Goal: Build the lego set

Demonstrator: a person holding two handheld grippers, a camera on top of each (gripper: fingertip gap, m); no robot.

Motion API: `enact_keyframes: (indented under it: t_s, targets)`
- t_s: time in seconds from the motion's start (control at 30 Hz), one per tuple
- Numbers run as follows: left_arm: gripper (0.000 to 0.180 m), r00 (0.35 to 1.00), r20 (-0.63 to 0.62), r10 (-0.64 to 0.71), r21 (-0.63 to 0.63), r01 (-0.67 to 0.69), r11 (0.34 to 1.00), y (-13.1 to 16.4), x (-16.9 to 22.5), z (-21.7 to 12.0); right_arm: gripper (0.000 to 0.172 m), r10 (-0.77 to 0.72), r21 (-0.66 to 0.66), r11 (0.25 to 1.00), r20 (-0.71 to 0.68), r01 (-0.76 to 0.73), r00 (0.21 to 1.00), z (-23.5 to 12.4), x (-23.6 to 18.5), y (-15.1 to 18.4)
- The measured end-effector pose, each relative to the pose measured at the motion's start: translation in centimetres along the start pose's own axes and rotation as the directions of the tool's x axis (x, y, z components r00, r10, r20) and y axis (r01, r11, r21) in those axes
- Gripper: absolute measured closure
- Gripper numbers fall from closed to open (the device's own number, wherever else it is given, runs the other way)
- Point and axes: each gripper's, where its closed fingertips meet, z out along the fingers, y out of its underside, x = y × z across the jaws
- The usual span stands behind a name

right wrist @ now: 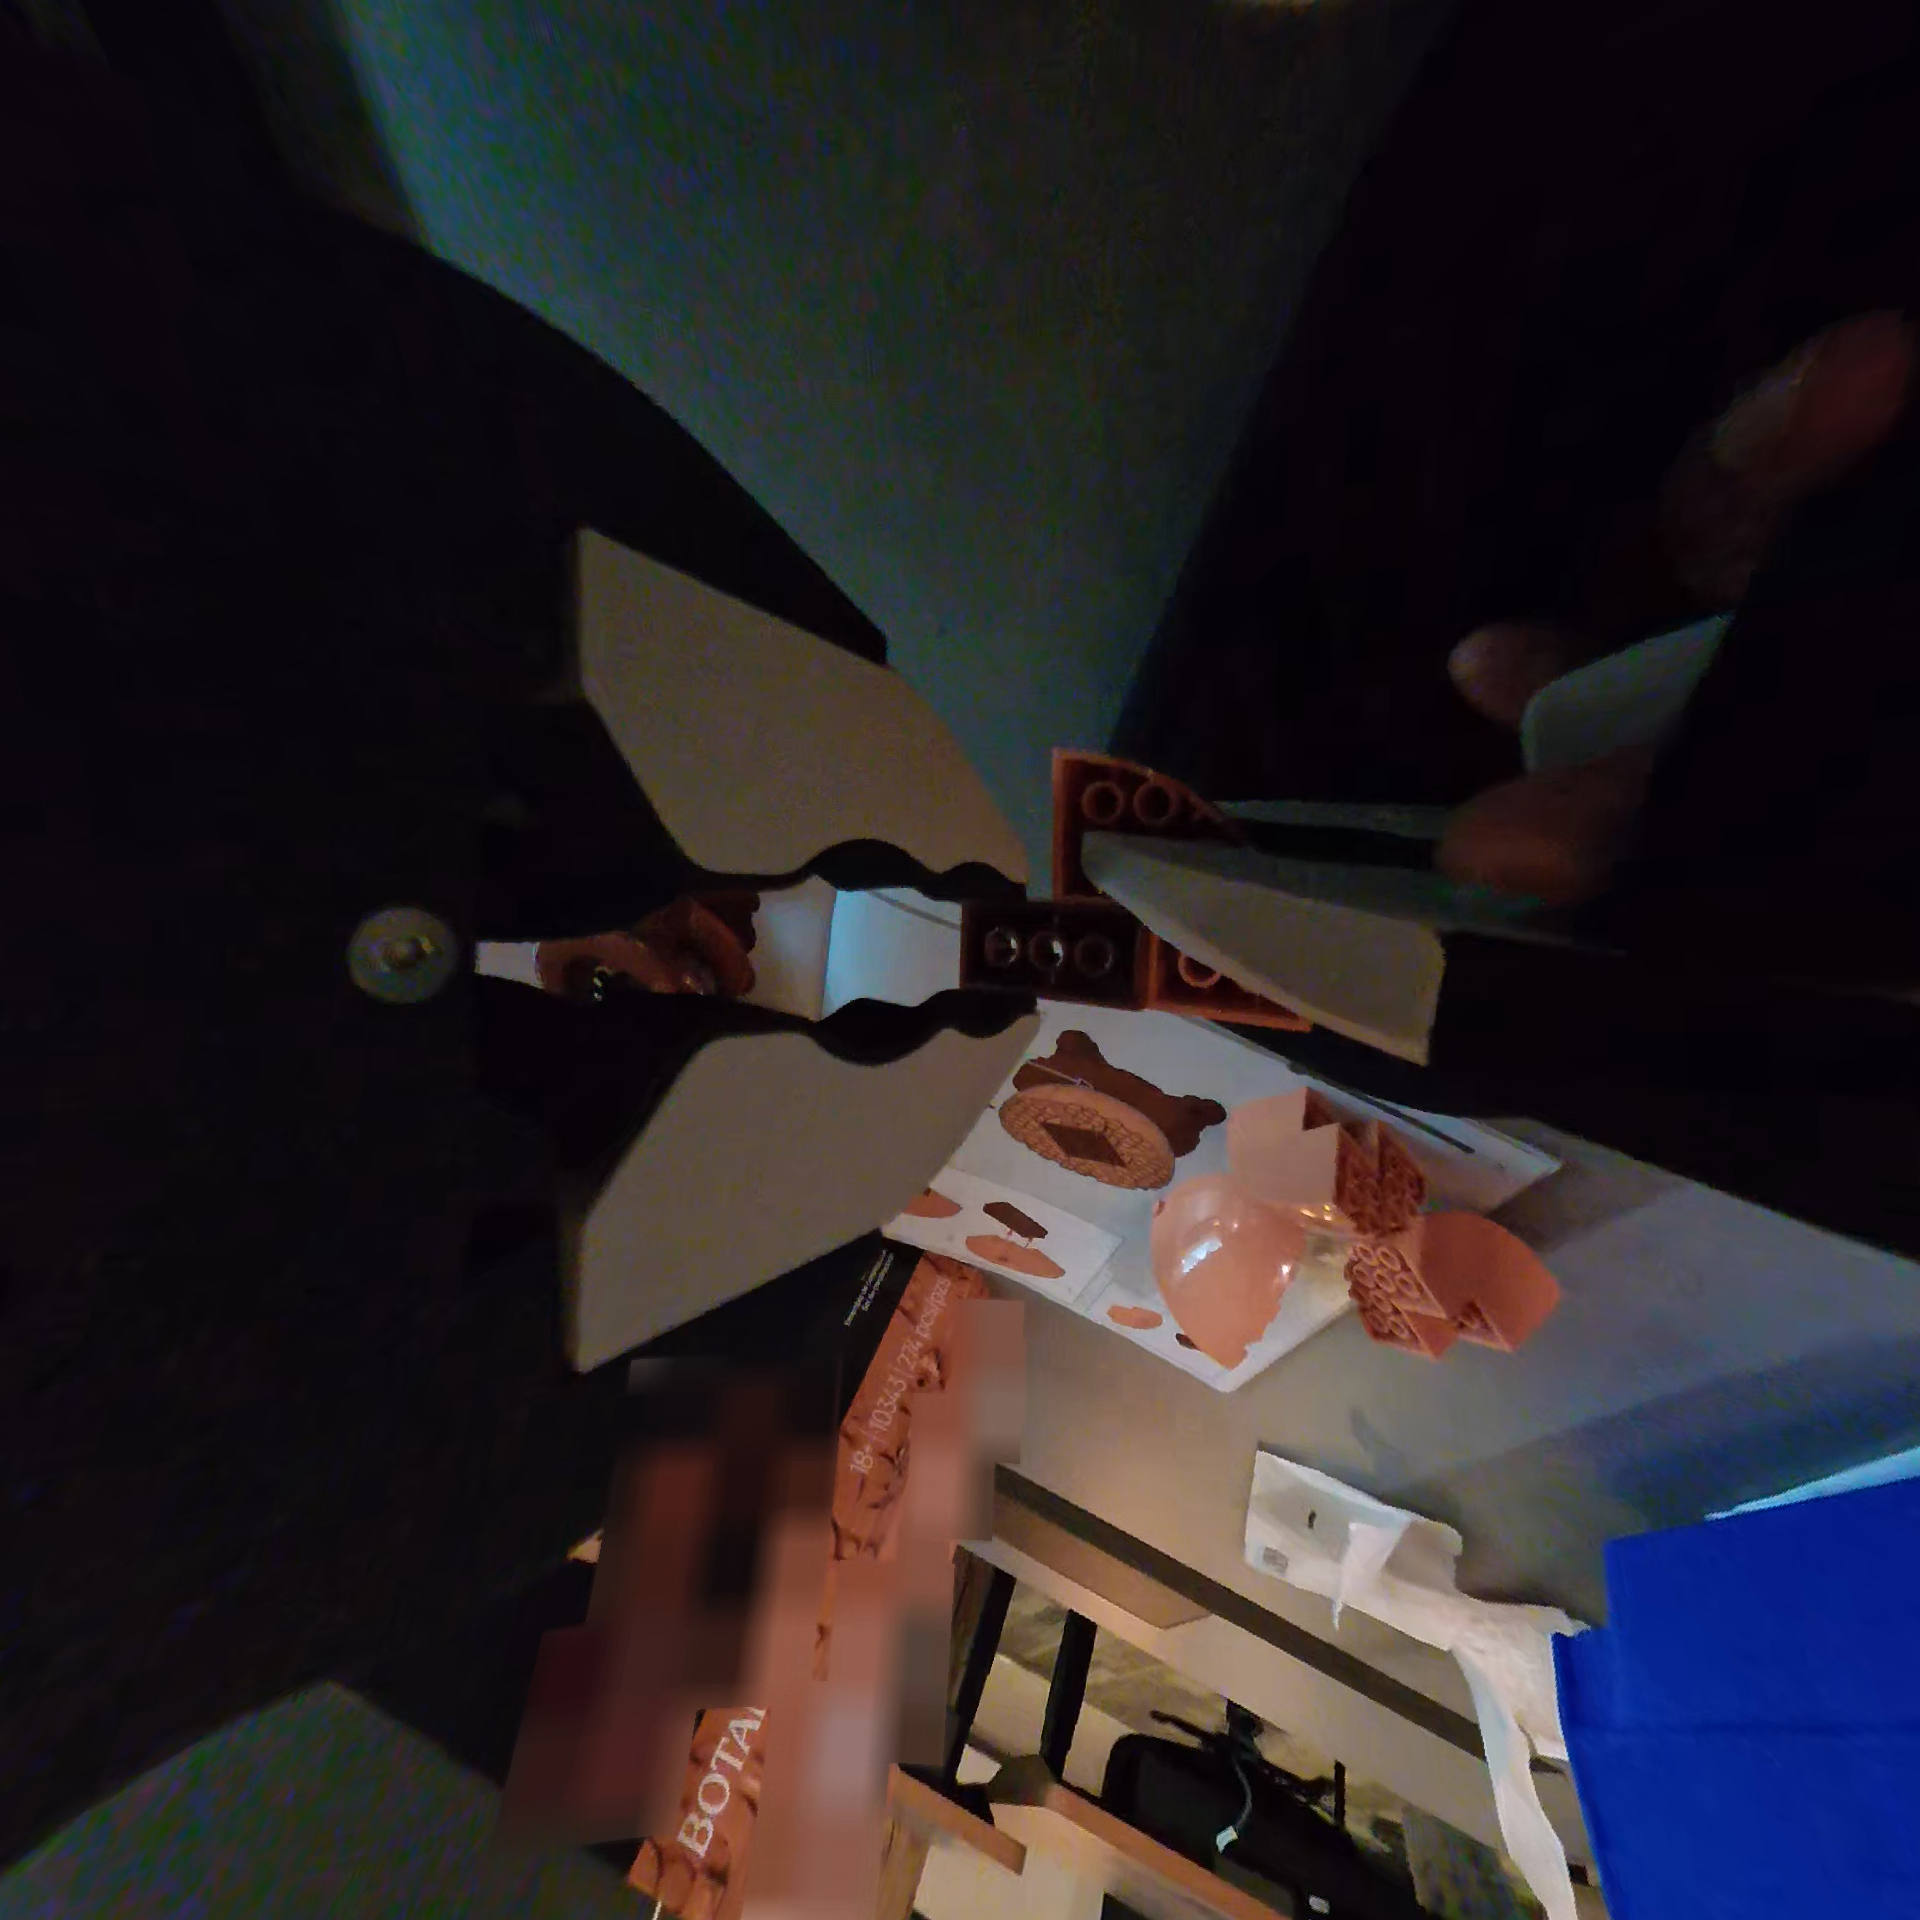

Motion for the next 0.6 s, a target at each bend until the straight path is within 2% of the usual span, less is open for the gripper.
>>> enact_keyframes:
  t_s: [0.13, 0.37, 0.43, 0.47, 0.5, 0.6]
  targets:
    - [0.154, 0.999, -0.044, -0.010, 0.004, 0.010, 1.000, -0.12, 0.47, -0.16, 0.156, 0.002, 0.008, 1.000, 0.009, -0.002, 1.000, -0.14, 0.17, -0.07]
    - [0.152, 0.999, -0.037, -0.011, 0.003, 0.011, 1.000, -0.14, 0.42, -0.09, 0.156, -0.015, -0.040, 0.999, 0.005, 0.015, 1.000, 0.04, 0.11, -0.07]
    - [0.134, 0.998, -0.069, -0.014, -0.015, 0.013, 1.000, -0.05, 0.93, -0.02, 0.157, -0.028, -0.059, 0.998, 0.014, 0.028, 1.000, 0.26, -0.10, -0.04]
    - [0.137, 0.998, -0.061, -0.011, -0.013, 0.010, 1.000, -0.09, 0.81, -0.02, 0.156, -0.027, -0.069, 0.997, -0.001, 0.027, 1.000, 0.33, 0.11, 0.05]
    - [0.151, 0.999, -0.033, -0.009, 0.006, 0.009, 1.000, -0.26, 0.36, -0.07, 0.157, -0.012, -0.073, 0.997, -0.005, 0.012, 1.000, 0.32, 0.28, 0.12]
    - [0.152, 1.000, -0.018, -0.009, 0.019, 0.009, 1.000, -0.44, 0.22, -0.03, 0.157, -0.011, -0.078, 0.997, 0.002, 0.012, 1.000, 0.43, 0.25, 0.20]
